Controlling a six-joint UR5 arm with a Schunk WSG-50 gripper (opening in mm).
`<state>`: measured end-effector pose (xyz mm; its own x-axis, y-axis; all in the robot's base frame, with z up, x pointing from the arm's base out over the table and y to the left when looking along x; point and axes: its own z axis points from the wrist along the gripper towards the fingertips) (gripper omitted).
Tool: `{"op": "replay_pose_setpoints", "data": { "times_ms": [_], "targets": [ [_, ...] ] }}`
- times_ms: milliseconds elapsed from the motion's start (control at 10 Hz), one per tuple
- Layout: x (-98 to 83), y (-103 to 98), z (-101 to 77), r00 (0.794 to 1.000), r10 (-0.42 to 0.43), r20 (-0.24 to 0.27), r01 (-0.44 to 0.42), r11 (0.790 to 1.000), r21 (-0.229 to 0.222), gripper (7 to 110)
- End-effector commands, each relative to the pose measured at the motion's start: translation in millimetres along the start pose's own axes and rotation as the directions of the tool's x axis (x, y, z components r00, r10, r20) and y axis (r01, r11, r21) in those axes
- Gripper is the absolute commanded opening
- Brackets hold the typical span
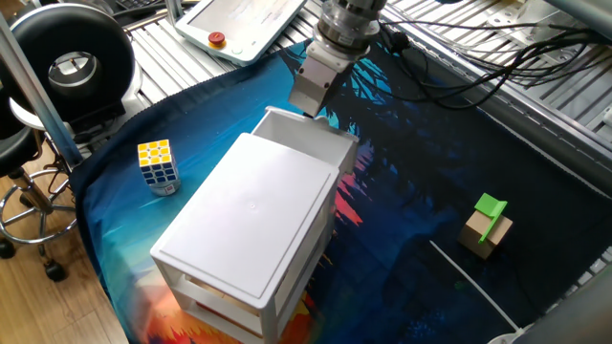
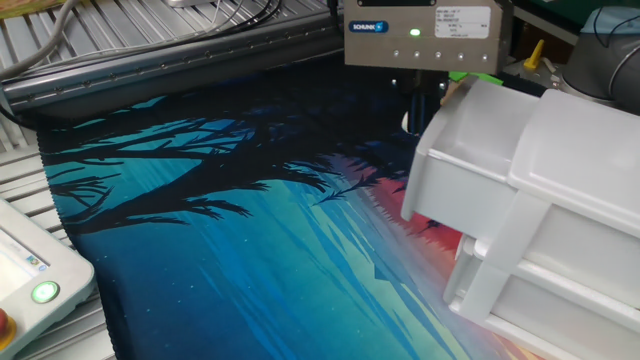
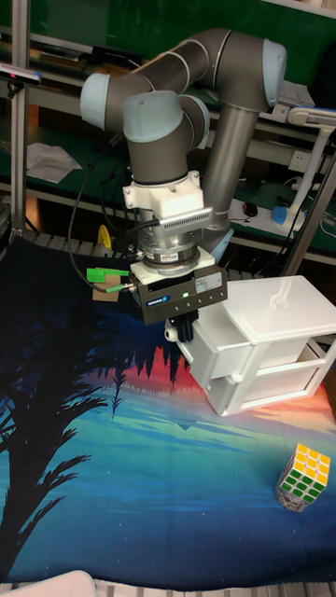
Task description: Use the gripper to push and close the drawer
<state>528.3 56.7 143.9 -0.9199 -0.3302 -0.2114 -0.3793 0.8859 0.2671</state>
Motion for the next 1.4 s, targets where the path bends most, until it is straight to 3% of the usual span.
{"op": "replay_pose_setpoints", "data": {
  "times_ms": [0,600,1300],
  "targets": [
    [-1.5,4,2.3,1.0,0.018,0.006,-0.018,1.0,0.024,7],
    [4.4,13,1.8,1.0,0.015,-0.013,-0.015,0.999,0.03,7],
    [3.1,26,2.5,0.999,0.048,-0.002,-0.048,0.999,0.011,7]
  ]
}}
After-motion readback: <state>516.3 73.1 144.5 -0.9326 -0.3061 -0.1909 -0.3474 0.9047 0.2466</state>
